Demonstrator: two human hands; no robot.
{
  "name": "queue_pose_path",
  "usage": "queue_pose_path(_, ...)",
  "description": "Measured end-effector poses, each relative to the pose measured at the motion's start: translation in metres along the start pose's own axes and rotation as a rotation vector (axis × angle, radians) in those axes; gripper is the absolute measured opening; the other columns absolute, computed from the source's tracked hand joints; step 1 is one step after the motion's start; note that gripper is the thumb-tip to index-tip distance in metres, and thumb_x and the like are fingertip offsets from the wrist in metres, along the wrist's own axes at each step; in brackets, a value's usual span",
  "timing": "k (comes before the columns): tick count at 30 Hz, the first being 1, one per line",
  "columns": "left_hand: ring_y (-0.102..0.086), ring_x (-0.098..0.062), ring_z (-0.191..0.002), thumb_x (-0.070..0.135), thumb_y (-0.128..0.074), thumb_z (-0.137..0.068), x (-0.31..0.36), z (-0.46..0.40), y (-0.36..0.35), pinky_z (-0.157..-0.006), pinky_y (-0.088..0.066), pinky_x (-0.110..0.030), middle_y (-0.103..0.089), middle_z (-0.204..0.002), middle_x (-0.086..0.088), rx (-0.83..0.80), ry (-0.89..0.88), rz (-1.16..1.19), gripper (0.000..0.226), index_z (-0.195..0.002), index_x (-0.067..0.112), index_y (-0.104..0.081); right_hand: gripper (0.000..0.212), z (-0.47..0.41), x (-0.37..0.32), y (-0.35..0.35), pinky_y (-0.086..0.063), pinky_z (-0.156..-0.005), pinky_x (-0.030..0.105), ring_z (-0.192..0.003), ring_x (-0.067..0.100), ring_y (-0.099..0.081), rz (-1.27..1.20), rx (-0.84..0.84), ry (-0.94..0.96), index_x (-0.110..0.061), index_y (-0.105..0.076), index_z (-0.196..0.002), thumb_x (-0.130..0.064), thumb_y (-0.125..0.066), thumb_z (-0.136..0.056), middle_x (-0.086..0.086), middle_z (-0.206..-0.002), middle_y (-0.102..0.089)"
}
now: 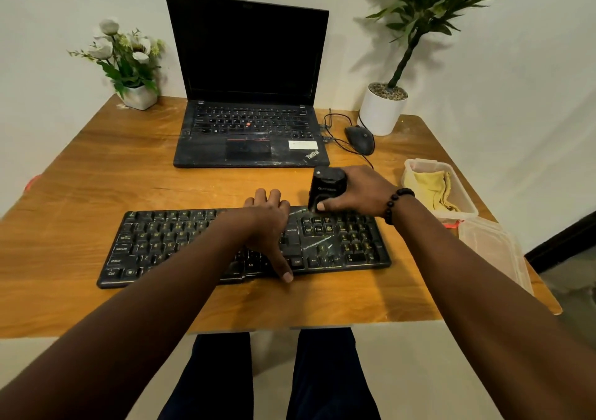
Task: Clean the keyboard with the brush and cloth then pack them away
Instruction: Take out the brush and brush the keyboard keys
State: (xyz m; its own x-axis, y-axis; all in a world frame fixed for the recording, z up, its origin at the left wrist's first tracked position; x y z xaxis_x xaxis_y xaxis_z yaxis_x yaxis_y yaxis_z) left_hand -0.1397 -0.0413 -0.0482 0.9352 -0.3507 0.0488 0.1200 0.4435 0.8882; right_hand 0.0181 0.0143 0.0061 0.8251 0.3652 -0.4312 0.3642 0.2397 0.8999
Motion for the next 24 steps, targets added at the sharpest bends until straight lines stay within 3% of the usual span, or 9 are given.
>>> queue_pose_path(3, -0.018, -0.032, -0.138, 0.076, -0.08, -0.048, 0.0, 0.001, 0.001, -0.117, -0.026, -0.052, -0.018, -0.152, -0.007, 0.008, -0.01, -0.005, 0.142, -0.156, 0.012, -0.014, 0.044, -0.005, -0.001, 0.002, -0.041, -0.078, 0.026, -0.1, 0.018, -0.058, 0.148, 0.079, 0.002, -0.015, -0.062, -0.11, -0.033, -0.079, -0.074, 0.001, -0.108, -0.065)
queue_pose_path(7, -0.014, -0.033, -0.14, 0.078, -0.08, -0.047, -0.001, 0.0, -0.001, -0.118, -0.023, -0.055, -0.014, -0.155, -0.006, 0.006, -0.009, 0.01, 0.144, -0.156, 0.013, -0.013, 0.048, 0.0, 0.004, -0.003, -0.042, -0.073, 0.021, -0.096, 0.014, -0.059, 0.001, 0.002, -0.017, -0.014, -0.063, -0.112, -0.038, -0.079, -0.074, -0.002, -0.105, -0.067)
queue_pose_path(11, -0.015, -0.033, -0.14, 0.078, -0.08, -0.046, -0.001, 0.001, 0.0, -0.117, -0.025, -0.054, -0.015, -0.154, -0.005, 0.003, -0.007, 0.02, 0.144, -0.156, 0.014, -0.013, 0.042, -0.001, -0.005, 0.004, -0.042, -0.077, 0.026, -0.099, 0.019, -0.059, 0.136, 0.075, 0.018, -0.013, -0.062, -0.109, -0.033, -0.079, -0.075, 0.003, -0.107, -0.066)
queue_pose_path(15, -0.014, -0.034, -0.14, 0.077, -0.081, -0.046, -0.002, 0.0, -0.001, -0.116, -0.026, -0.056, -0.014, -0.154, -0.003, 0.003, 0.002, 0.031, 0.142, -0.156, 0.016, -0.013, 0.046, 0.0, -0.014, 0.0, -0.043, -0.079, 0.024, -0.098, 0.014, -0.059, 0.054, -0.005, 0.049, -0.014, -0.063, -0.112, -0.034, -0.08, -0.074, 0.001, -0.108, -0.066)
queue_pose_path(18, -0.015, -0.034, -0.139, 0.077, -0.081, -0.046, -0.002, 0.0, -0.001, -0.116, -0.027, -0.056, -0.015, -0.153, -0.003, 0.0, 0.004, 0.036, 0.142, -0.156, 0.017, -0.014, 0.046, -0.002, -0.011, 0.004, -0.04, -0.078, 0.024, -0.102, 0.019, -0.058, 0.165, 0.098, 0.007, -0.014, -0.062, -0.113, -0.034, -0.079, -0.075, 0.002, -0.109, -0.065)
queue_pose_path(21, -0.015, -0.034, -0.14, 0.078, -0.081, -0.045, -0.003, -0.001, -0.002, -0.116, -0.027, -0.056, -0.015, -0.154, -0.002, 0.003, 0.0, 0.036, 0.143, -0.156, 0.018, -0.014, 0.049, 0.0, -0.011, -0.006, -0.043, -0.074, 0.019, -0.097, 0.012, -0.06, -0.036, -0.03, -0.001, -0.016, -0.061, -0.114, -0.039, -0.079, -0.074, -0.003, -0.107, -0.067)
queue_pose_path(24, -0.014, -0.034, -0.14, 0.079, -0.08, -0.043, -0.004, -0.001, -0.003, -0.116, -0.028, -0.055, -0.014, -0.155, -0.002, 0.003, 0.001, 0.043, 0.144, -0.155, 0.017, -0.013, 0.046, -0.005, -0.02, -0.008, -0.044, -0.075, 0.023, -0.095, 0.013, -0.058, 0.094, 0.015, 0.016, -0.014, -0.062, -0.112, -0.036, -0.078, -0.075, -0.001, -0.107, -0.066)
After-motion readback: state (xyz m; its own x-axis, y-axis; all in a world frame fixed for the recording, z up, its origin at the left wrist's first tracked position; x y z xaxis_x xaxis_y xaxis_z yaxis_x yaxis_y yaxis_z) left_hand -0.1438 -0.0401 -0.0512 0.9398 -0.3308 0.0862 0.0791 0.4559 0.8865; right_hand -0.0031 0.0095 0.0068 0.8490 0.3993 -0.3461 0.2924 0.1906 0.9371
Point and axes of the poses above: each hand's wrist, its own z-axis away from the middle knuckle, its own y-axis out of the back of the hand, x = y × z, the point moved 6 cm from there along -z, towards the middle knuckle
